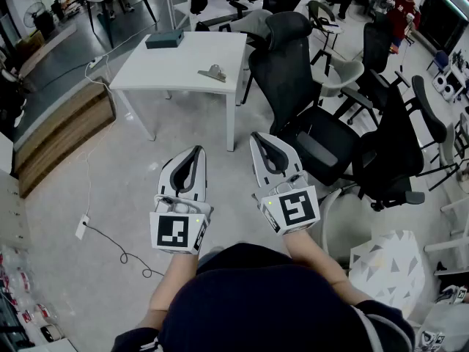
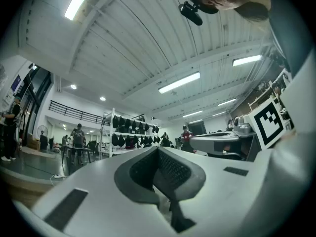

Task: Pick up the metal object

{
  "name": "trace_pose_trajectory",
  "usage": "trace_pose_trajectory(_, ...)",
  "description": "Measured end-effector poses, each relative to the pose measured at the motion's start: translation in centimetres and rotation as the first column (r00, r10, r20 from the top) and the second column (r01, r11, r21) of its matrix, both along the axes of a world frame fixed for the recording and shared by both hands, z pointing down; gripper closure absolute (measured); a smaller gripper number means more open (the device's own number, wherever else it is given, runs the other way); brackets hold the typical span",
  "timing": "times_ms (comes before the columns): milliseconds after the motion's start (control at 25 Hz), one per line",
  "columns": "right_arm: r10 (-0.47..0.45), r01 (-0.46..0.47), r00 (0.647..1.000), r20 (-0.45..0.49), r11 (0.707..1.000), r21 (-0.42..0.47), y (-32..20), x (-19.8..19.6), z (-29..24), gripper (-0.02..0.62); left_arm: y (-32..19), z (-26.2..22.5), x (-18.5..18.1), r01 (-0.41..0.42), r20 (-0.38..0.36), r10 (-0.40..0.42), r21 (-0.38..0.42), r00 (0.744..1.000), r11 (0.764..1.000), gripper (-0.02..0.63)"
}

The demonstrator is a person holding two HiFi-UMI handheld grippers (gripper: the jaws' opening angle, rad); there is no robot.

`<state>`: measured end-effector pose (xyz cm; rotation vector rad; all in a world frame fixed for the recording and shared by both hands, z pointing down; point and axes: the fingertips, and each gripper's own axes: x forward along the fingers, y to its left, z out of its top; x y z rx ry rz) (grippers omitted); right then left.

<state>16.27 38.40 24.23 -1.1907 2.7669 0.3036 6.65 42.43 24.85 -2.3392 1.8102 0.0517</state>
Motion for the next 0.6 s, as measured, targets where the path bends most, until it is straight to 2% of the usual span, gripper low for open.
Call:
trace_pose_trajectory(200, -0.027, 0.027, 1.0, -0.001, 0.998, -0.048, -0.5, 1.1, 1.6, 0.568, 0.0, 0.7, 1.3, 0.001, -0.011, -0.001, -0.002, 1.0, 1.0, 0.583)
trace_pose_trajectory(440, -0.076, 0.075, 0.997, 0.0, 0.99, -0.12, -3.2, 0.5, 4.0, 0.565, -2.0, 2.3, 0.2, 0.034, -0.015, -0.034, -0.037, 0.999, 0.999, 0.583)
trace_pose_trajectory(480, -0.081, 0.08, 0.997, -0.002, 0.989, -0.125, -3.9, 0.2, 4.3, 0.558, -2.5, 2.6, -0.1, 0.04, -0.018, -0.041, -0.043, 0.999, 0.998, 0.583)
trace_pose_trajectory(600, -0.09, 0.089, 0.996, -0.003, 0.985, -0.145, -6.3, -0.9, 5.1, 0.467, -4.8, 3.1, -1.5, 0.052, -0.024, -0.053, -0.051, 0.998, 0.997, 0.583)
